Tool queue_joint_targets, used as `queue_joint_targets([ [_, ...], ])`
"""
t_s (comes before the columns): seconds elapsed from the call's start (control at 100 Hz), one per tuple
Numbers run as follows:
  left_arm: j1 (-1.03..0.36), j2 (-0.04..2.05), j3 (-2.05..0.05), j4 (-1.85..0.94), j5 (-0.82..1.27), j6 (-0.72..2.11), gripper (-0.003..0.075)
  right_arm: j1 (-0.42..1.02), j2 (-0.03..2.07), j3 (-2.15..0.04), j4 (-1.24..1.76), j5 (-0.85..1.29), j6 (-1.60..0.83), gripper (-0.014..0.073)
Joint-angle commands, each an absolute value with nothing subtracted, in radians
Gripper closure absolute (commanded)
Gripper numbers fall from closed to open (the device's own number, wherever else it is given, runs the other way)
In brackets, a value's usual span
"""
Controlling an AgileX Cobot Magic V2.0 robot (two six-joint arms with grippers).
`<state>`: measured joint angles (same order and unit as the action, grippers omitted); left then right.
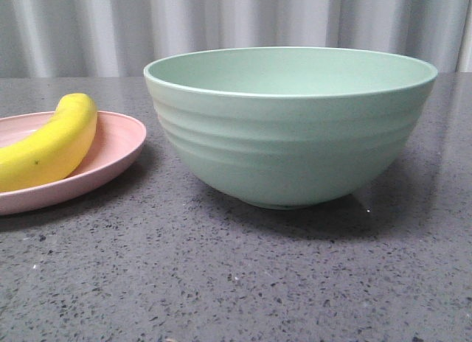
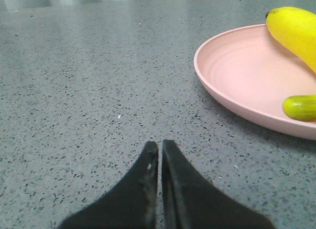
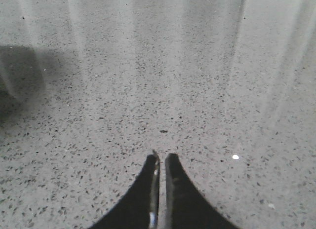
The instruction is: Transfer banana from pink plate to green bowl
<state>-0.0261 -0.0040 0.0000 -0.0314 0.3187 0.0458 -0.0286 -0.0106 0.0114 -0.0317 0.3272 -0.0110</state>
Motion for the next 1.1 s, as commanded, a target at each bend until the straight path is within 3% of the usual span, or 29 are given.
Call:
queue_joint_targets([
  [0.0, -0.029, -0.032, 0.010, -0.038, 0.241, 0.037, 0.0741, -0.035, -0.034, 0.030, -0.045, 0.304, -0.018, 0.0659],
  [0.27, -0.029, -0.032, 0.010, -0.048, 0.144, 0.037, 0.0741, -0.035, -0.034, 0.030, -0.081, 0.278, -0.018, 0.0659],
  [0.63, -0.029, -0.032, 0.010, -0.058, 0.083, 0.037, 0.0741, -0.035, -0.034, 0.030, -0.081, 0.049, -0.018, 0.0659],
  [1.09, -0.029, -0.032, 0.010, -0.058, 0.063, 0.037, 0.0741, -0.035, -0.034, 0.030, -0.081, 0.036, -0.018, 0.0659],
])
